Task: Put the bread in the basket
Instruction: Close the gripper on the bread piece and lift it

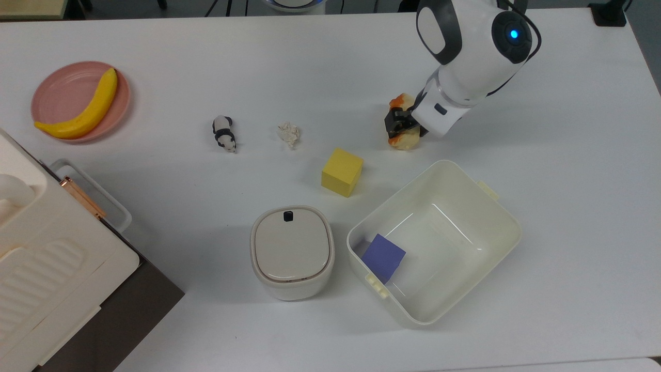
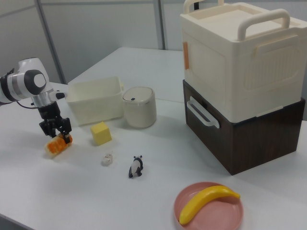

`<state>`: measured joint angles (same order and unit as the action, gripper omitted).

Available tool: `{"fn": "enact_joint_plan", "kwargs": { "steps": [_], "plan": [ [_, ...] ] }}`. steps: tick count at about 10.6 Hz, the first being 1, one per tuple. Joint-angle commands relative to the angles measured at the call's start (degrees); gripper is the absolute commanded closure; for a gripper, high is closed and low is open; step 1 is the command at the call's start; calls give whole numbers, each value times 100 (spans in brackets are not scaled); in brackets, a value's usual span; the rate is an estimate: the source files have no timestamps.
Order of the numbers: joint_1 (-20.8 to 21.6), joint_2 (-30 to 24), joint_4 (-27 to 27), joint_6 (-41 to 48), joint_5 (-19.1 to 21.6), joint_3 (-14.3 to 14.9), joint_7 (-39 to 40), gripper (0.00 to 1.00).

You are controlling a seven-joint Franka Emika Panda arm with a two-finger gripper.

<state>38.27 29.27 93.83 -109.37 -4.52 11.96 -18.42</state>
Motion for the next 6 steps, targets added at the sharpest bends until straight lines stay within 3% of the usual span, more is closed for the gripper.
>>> {"fn": "enact_joint_plan", "kwargs": {
  "steps": [1, 4, 6],
  "plan": [
    [-126, -149, 83, -85, -58, 17, 181, 100],
    [-144, -650, -74, -41, 21, 51, 146, 100],
    [-389, -704, -303, -49, 222, 69, 137, 100]
  ]
}}
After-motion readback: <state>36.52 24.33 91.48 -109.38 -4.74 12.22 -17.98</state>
